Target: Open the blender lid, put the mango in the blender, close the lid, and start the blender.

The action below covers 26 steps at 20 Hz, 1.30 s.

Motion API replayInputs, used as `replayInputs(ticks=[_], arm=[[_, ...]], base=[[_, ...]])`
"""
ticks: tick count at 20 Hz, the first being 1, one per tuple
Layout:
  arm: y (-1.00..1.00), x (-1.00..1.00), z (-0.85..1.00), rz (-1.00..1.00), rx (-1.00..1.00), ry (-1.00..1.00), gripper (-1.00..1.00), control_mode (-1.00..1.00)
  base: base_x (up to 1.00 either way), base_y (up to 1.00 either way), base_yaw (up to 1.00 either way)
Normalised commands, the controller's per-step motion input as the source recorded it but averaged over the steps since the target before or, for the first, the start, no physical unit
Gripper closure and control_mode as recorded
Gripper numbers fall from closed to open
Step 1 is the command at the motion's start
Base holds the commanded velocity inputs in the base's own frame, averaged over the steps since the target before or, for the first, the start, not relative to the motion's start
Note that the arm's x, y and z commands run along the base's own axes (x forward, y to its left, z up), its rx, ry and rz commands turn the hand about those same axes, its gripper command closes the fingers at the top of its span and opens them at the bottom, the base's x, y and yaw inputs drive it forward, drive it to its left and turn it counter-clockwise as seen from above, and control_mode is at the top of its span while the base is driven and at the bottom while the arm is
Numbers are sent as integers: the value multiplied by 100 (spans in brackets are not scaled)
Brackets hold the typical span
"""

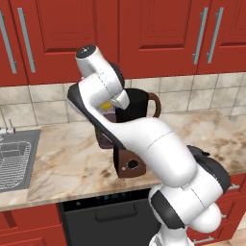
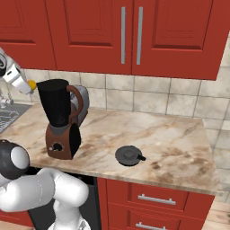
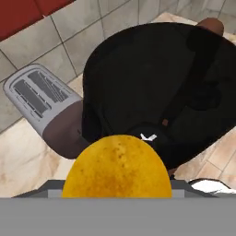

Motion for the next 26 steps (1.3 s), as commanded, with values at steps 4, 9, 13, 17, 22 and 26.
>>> replayInputs(ticks=[4, 9, 13, 17, 22, 26], arm=[[-74, 6, 51, -6, 1, -5, 100, -100], [-70, 6, 47, -1, 2, -6, 100, -100], [-61, 0, 48, 0, 2, -13, 100, -100], [-29, 32, 3, 0, 0, 3, 100, -100], [0, 67, -44, 1, 0, 24, 100, -100], [0, 58, -62, 4, 0, 28, 100, -100]], base=[[0, 0, 0], [0, 0, 0], [0, 0, 0], [0, 0, 0], [0, 0, 0], [0, 0, 0]])
